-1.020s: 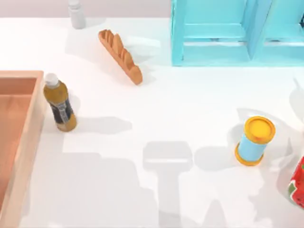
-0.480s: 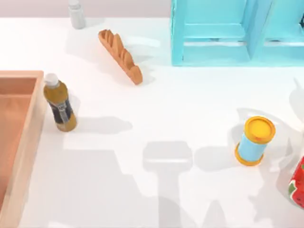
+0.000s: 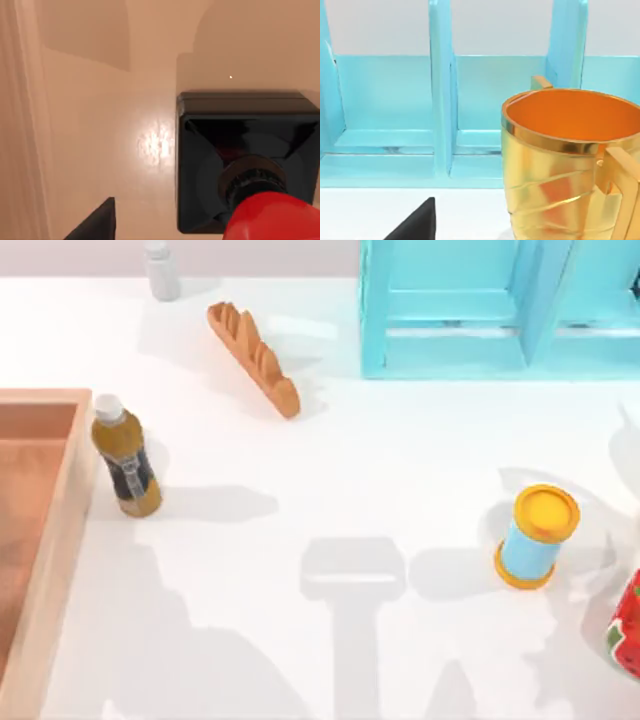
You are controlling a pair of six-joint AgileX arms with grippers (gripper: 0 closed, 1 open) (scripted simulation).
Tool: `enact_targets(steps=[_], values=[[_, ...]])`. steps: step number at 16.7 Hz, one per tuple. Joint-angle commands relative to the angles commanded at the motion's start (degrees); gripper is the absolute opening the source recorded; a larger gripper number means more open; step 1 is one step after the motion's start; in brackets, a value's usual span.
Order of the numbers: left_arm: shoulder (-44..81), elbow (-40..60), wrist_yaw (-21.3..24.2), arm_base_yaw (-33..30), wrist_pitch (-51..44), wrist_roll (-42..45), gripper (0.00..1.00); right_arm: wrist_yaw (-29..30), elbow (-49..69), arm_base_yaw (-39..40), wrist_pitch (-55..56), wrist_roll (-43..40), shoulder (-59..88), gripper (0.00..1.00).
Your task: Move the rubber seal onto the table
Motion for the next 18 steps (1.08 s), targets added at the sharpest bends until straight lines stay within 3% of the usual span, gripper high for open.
enact_targets(steps=[7, 18], values=[[1.07, -3.74, 0.0, 0.12, 4.07, 0.14, 1.0, 0.0, 0.0, 0.0, 0.0, 0.0, 0.0, 1.0], [1.07, -3.74, 0.0, 0.12, 4.07, 0.14, 0.17, 0.0, 0.0, 0.0, 0.0, 0.0, 0.0, 1.0]])
